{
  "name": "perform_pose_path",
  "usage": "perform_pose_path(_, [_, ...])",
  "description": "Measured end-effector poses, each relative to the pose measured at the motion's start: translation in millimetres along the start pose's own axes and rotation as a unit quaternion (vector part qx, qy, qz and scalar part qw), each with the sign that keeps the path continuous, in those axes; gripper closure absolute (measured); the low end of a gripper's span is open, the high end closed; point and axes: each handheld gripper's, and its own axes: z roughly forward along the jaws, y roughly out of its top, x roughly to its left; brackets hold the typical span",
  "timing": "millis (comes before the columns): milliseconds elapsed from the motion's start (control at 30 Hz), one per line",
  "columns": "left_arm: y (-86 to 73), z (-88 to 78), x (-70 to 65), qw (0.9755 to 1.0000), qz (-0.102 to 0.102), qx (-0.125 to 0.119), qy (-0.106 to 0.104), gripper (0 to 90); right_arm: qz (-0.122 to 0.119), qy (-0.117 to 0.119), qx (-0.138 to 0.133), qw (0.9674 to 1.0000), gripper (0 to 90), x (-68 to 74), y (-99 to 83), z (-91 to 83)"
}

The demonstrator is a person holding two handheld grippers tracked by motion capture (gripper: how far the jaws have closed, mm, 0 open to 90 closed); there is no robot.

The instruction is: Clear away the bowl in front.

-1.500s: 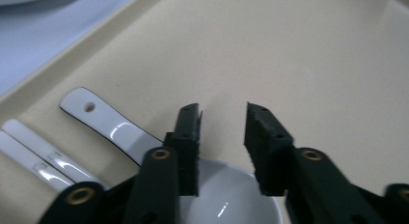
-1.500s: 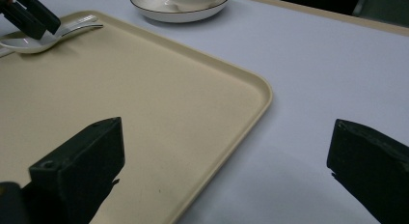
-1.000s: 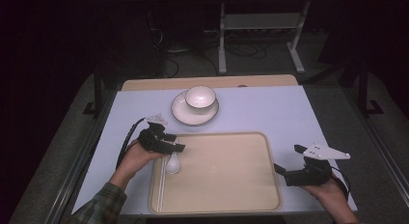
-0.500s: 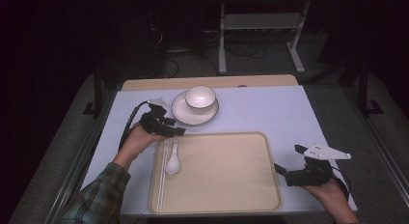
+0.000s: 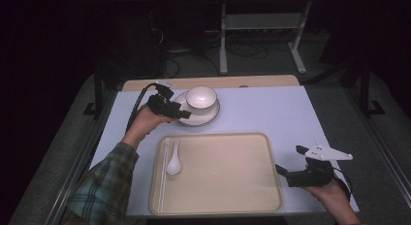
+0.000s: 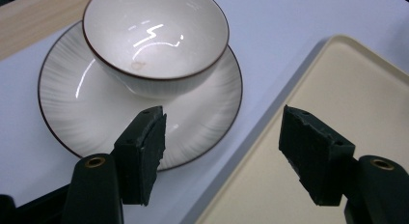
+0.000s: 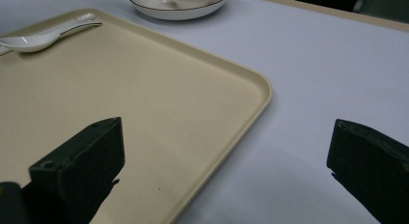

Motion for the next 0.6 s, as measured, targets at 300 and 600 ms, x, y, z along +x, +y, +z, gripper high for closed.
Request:
perform_pose_path(300, [20.8,10.6,11.5,0.9999,-0.009,0.003,0.015,32.0,0.003,0.0,-0.001,1.0,0.0,-0.5,-0.2,-0.8])
perform_pose_path(600, [37.3,24.4,23.0,0.9991,-0.019,0.014,0.036,27.5,0.005,0.001,-0.002,1.0,0.0,-0.9,-0.5,-1.1])
